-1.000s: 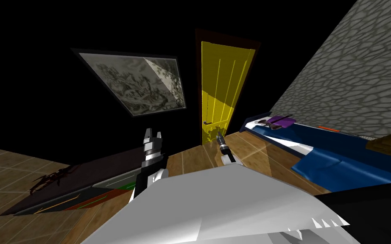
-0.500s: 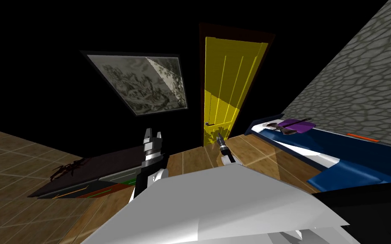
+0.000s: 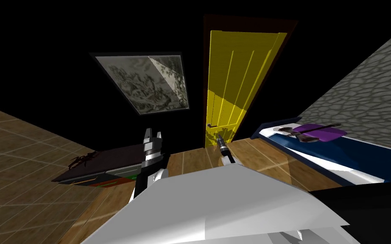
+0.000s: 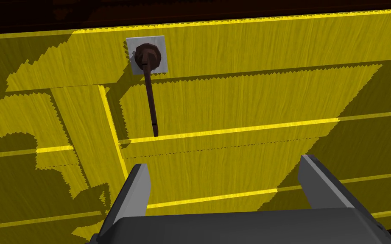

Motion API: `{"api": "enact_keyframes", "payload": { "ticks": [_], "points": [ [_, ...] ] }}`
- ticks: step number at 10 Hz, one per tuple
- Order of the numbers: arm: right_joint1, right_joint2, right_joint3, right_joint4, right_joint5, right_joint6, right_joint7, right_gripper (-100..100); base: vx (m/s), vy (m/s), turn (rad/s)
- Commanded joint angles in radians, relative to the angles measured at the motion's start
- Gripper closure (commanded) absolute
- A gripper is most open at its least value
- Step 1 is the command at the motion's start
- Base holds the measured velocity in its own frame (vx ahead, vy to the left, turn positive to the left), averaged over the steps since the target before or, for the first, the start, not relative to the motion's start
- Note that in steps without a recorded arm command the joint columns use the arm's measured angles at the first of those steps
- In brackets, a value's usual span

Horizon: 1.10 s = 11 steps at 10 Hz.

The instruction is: Pull the door open

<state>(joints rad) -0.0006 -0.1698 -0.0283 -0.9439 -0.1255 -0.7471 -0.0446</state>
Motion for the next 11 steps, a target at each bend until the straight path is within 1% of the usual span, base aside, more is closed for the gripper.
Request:
{"api": "enact_keyframes", "payload": {
  "ticks": [1, 3, 4, 5, 6, 8, 9, 10, 11],
  "points": [
    [-0.008, -0.003, 0.0, 0.028, -0.006, -0.004, -0.004, -100, 0.086, -0.087, 0.101],
    [-0.022, -0.006, -0.001, 0.067, -0.011, -0.013, -0.007, -100, 0.067, -0.08, 0.134],
    [-0.022, -0.006, -0.001, 0.067, -0.011, -0.013, -0.007, -100, 0.039, -0.044, -0.044],
    [-0.028, -0.007, -0.001, 0.084, -0.014, -0.017, -0.009, -100, 0.032, -0.027, 0.111],
    [-0.041, -0.01, -0.001, 0.119, -0.019, -0.025, -0.012, -100, 0.042, -0.064, 0.149],
    [-0.053, -0.012, -0.001, 0.155, -0.025, -0.033, -0.015, -100, 0.068, -0.076, 0.126],
    [-0.063, -0.014, -0.002, 0.183, -0.029, -0.039, -0.017, -100, 0.069, -0.098, 0.116],
    [-0.068, -0.015, -0.002, 0.197, -0.031, -0.042, -0.018, -100, 0.073, -0.093, 0.111],
    [-0.078, -0.016, -0.002, 0.225, -0.035, -0.049, -0.021, -100, 0.074, -0.086, 0.15]
  ]
}}
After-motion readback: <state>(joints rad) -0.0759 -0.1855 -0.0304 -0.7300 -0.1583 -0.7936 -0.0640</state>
